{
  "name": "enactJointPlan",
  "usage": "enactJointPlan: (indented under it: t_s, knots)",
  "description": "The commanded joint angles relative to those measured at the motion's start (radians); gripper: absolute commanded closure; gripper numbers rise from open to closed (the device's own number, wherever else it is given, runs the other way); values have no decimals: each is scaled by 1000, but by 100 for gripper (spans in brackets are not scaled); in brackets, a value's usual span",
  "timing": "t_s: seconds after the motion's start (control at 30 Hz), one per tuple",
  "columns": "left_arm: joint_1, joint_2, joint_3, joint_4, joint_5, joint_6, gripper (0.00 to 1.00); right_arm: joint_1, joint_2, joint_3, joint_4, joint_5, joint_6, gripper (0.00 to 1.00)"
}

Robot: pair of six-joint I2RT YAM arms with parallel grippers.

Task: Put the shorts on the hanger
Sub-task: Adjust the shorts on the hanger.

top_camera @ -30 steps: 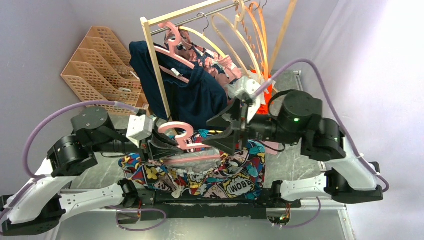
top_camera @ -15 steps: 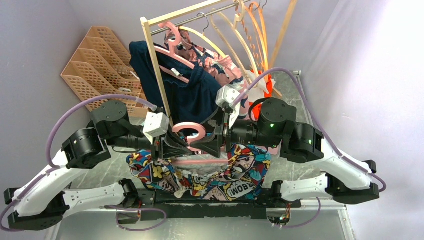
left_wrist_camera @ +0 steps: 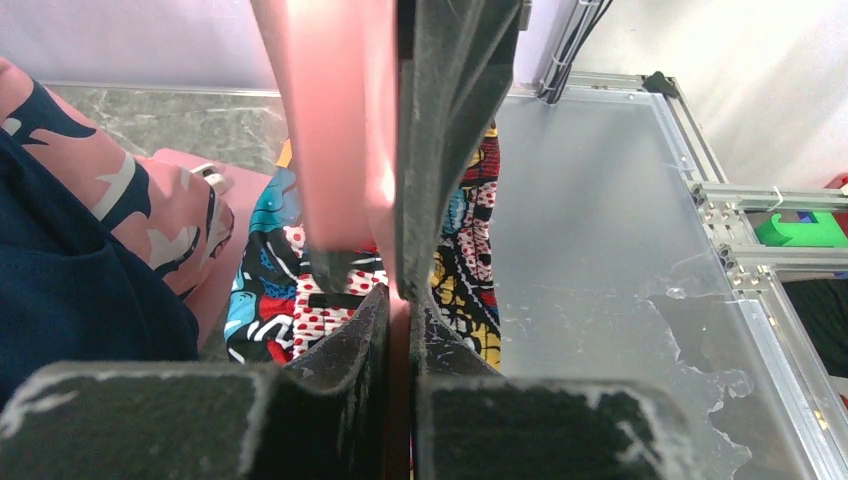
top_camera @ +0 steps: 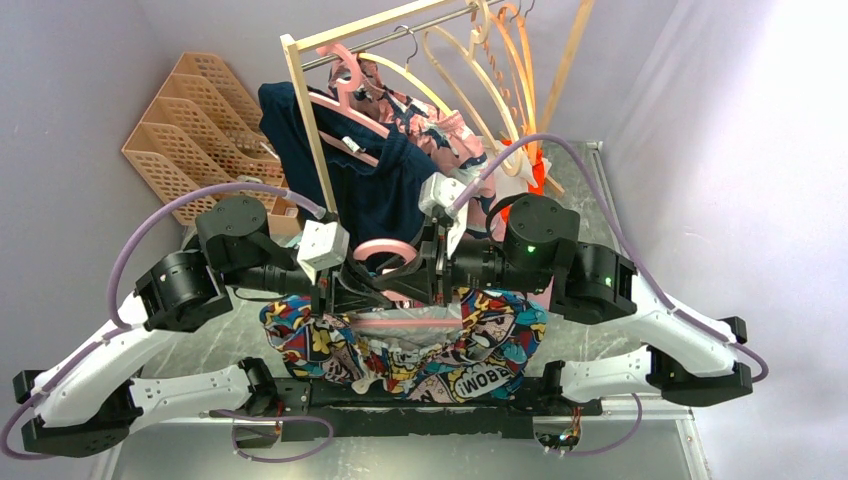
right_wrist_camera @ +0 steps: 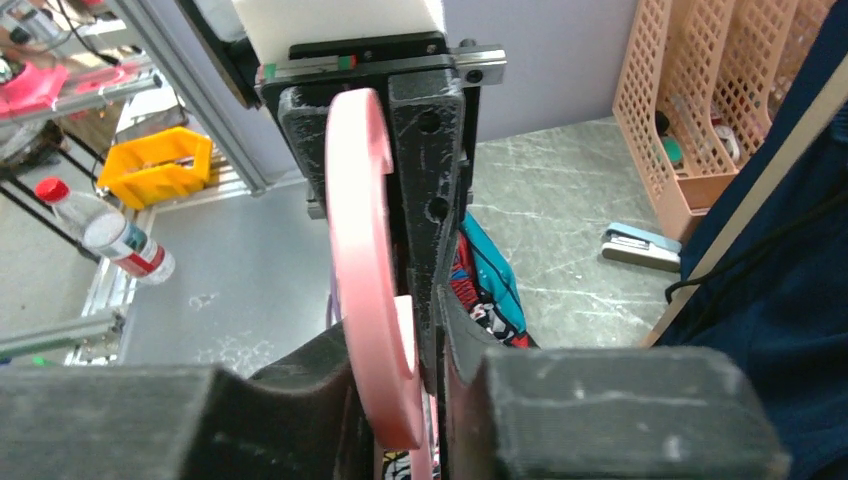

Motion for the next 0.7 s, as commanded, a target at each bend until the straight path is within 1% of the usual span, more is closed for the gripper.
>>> enactJointPlan:
  t_s: [0.0,0.03,0.07,0.13,0.17,0.2,0.23,0.27,0.3,0.33,0.37,0.53,0.67]
  knots:
    - [-2,-10,28,78,25,16,93,-2,20,38,-37,-17,-10,87]
    - [-2,-10,26,80,25,16,93,-2,21,39,-33,-21,-10,97]
    - [-2,-10,24,82,24,15,93,-2,16,37,-25,-17,-8,100]
    - [-2,-14,17,89,16,14,93,-2,0,25,3,-10,-1,100]
    - [-2,-18,13,94,-1,12,91,-2,-12,13,21,-5,3,100]
    - [-3,-22,7,99,-10,10,85,-2,-30,1,44,2,11,100]
    - [-2,-28,1,102,-17,10,76,-2,-44,-15,67,6,17,100]
    - [-2,-32,-4,106,-20,10,64,-2,-58,-31,88,9,23,100]
    - [-2,-36,-9,105,-22,10,56,-2,-69,-46,105,13,28,100]
    - [-2,-38,-11,103,-23,11,50,-2,-79,-58,121,17,32,100]
    - [-2,-39,-13,96,-24,14,46,-2,-85,-66,130,18,35,100]
    - [-2,-30,-13,57,-24,33,36,-2,-83,-66,140,6,41,100]
    - [-2,-10,-5,25,-30,53,33,-3,-80,-64,165,-21,51,100]
